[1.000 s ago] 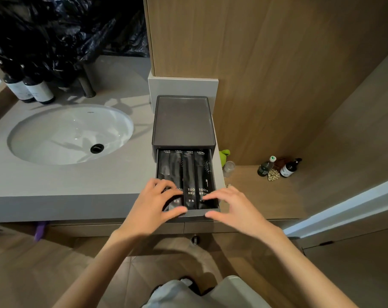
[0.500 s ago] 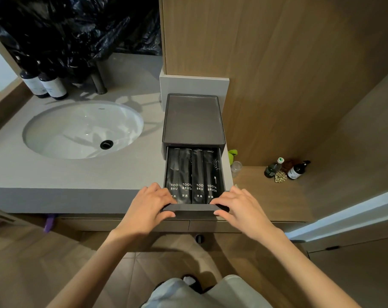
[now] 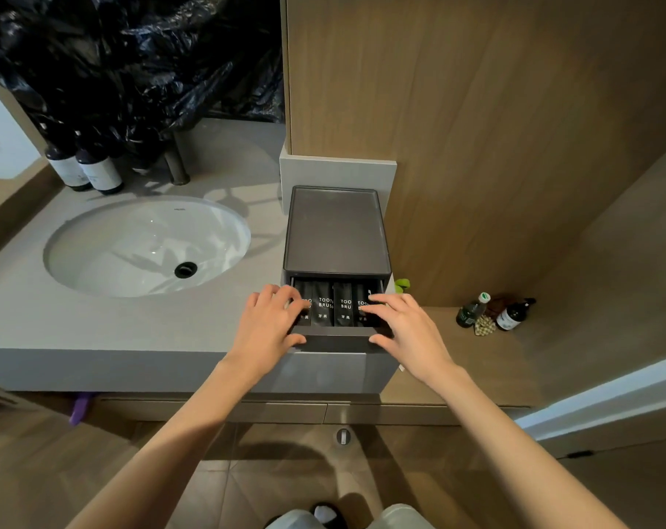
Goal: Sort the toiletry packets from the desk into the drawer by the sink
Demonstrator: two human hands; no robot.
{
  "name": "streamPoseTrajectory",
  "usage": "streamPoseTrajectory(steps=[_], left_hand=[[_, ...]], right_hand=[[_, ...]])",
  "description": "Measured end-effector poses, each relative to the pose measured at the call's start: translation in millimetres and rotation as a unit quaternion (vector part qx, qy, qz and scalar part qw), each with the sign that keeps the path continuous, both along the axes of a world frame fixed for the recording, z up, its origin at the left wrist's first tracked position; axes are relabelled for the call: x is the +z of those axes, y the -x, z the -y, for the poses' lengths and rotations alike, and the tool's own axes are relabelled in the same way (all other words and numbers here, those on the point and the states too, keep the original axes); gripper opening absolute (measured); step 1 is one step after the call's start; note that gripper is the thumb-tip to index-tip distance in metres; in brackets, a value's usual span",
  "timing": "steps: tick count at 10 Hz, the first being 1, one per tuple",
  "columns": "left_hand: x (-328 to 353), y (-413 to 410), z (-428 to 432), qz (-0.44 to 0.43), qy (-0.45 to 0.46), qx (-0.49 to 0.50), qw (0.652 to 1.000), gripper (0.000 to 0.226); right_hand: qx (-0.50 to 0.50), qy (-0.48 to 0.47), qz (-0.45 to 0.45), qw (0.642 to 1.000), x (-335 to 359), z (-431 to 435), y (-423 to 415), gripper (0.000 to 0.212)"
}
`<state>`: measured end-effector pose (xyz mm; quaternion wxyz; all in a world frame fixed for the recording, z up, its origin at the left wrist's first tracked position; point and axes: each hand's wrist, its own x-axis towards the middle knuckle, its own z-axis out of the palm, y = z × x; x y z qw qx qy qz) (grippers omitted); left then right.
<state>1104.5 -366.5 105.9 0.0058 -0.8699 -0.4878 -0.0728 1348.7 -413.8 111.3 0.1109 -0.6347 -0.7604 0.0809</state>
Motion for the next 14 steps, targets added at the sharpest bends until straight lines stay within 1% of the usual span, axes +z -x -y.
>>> streamPoseTrajectory(steps=[1, 2, 3, 4, 5, 6, 7, 8, 9, 10, 11, 12, 13, 14], left_hand=[[1, -7, -16, 0.03, 0.044, 0.027, 0.998, 0.07], [2, -13, -32, 0.031, 0.077, 0.033, 0.996, 0.071], [2, -15, -49, 0.027, 0.116, 0.056, 0.991, 0.064], [2, -14, -67, 0.033, 0.13, 0.077, 0.988, 0.056], [1, -14, -81, 0.026, 0.127, 0.078, 0.988, 0.045], [-4, -15, -89, 0.031, 0.112, 0.068, 0.991, 0.036], [-9, -13, -93, 0.047, 0.09, 0.071, 0.992, 0.034], [-13, -12, -93, 0.038, 0.07, 0.07, 0.994, 0.032], [-16, -12, -92, 0.054, 0.048, 0.068, 0.995, 0.029], [-16, -11, -88, 0.058, 0.009, 0.053, 0.997, 0.031], [-8, -16, -80, 0.065, -0.006, 0.049, 0.997, 0.04], [-4, -16, -69, 0.089, 0.062, 0.087, 0.99, 0.056], [-6, -2, -33, 0.213, 0.041, 0.081, 0.973, 0.054], [-24, 26, 32, 0.326, 0.132, 0.154, 0.923, 0.041]], right_hand=[[-0.018, 0.019, -0.007, 1.0, -1, -17, 1, 0.061], [-0.023, 0.043, 0.012, 0.999, 1, -35, 2, 0.064], [-0.023, 0.057, 0.044, 0.997, 4, -52, 3, 0.058], [-0.029, 0.048, 0.088, 0.995, 5, -67, 2, 0.05], [-0.03, 0.052, 0.131, 0.99, 8, -80, -1, 0.044], [-0.029, 0.056, 0.148, 0.987, 7, -88, -4, 0.039], [-0.024, 0.051, 0.149, 0.987, -2, -94, -8, 0.037], [-0.016, 0.046, 0.143, 0.989, -6, -95, -11, 0.036], [-0.013, 0.031, 0.122, 0.992, -8, -94, -13, 0.037], [-0.031, 0.017, 0.081, 0.996, -8, -88, -10, 0.038], [-0.048, 0.007, 0.067, 0.997, -1, -82, -6, 0.039], [-0.019, 0.07, 0.042, 0.996, 14, -70, -2, 0.047], [-0.024, 0.074, -0.123, 0.989, 38, -47, -3, 0.051], [-0.093, 0.01, -0.352, 0.931, 88, -17, -3, 0.04]])
